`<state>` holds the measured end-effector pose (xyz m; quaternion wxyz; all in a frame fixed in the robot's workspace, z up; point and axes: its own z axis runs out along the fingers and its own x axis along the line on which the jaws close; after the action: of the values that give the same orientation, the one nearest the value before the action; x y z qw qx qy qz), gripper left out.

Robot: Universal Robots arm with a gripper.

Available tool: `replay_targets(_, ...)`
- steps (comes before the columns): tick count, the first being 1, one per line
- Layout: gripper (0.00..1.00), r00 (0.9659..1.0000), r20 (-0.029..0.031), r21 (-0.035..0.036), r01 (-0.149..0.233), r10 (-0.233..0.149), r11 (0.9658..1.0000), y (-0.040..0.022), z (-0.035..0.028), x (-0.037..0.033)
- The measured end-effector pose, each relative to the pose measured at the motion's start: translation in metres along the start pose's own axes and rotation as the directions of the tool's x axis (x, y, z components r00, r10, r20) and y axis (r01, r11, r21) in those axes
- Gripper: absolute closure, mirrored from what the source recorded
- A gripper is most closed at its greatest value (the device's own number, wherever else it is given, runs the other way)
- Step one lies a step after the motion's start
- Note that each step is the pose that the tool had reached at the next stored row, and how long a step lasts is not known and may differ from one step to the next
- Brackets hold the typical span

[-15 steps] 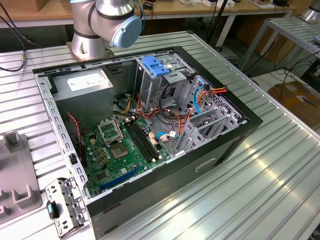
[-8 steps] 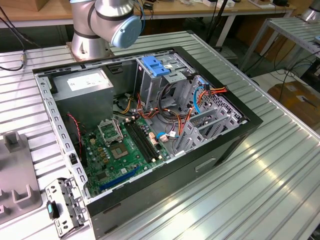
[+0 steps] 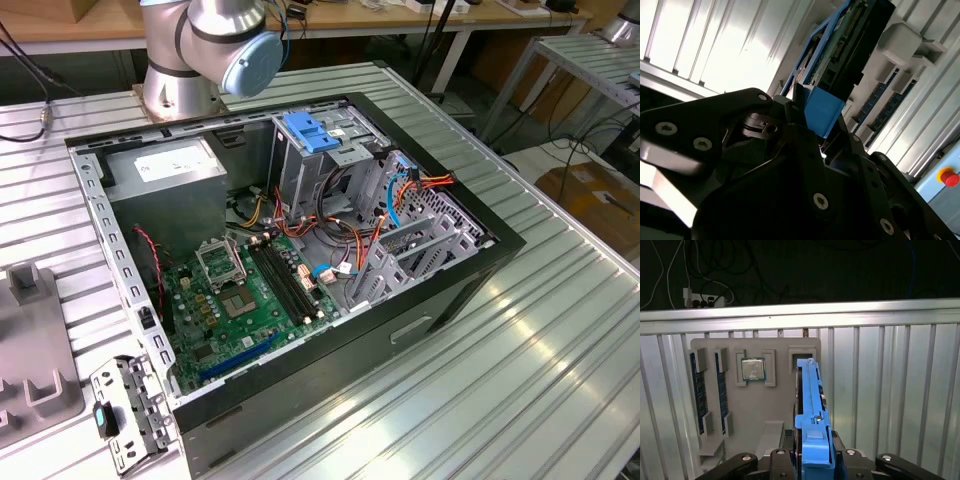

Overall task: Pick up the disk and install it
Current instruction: 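Pick up the disk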

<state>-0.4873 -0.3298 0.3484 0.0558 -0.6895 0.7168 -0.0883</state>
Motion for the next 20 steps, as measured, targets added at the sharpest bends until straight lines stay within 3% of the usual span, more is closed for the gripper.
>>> replay_targets(10, 0.63, 1.0000, 0.0027, 0.0426, 0.004, -0.004, 0.9991, 0.0085, 0.0043, 0.0005)
replay_targets(20, 0.63, 0.9999, 0.0058, 0.0768, 0.011, -0.011, 0.9970, 0.0209, 0.0082, 0.0008)
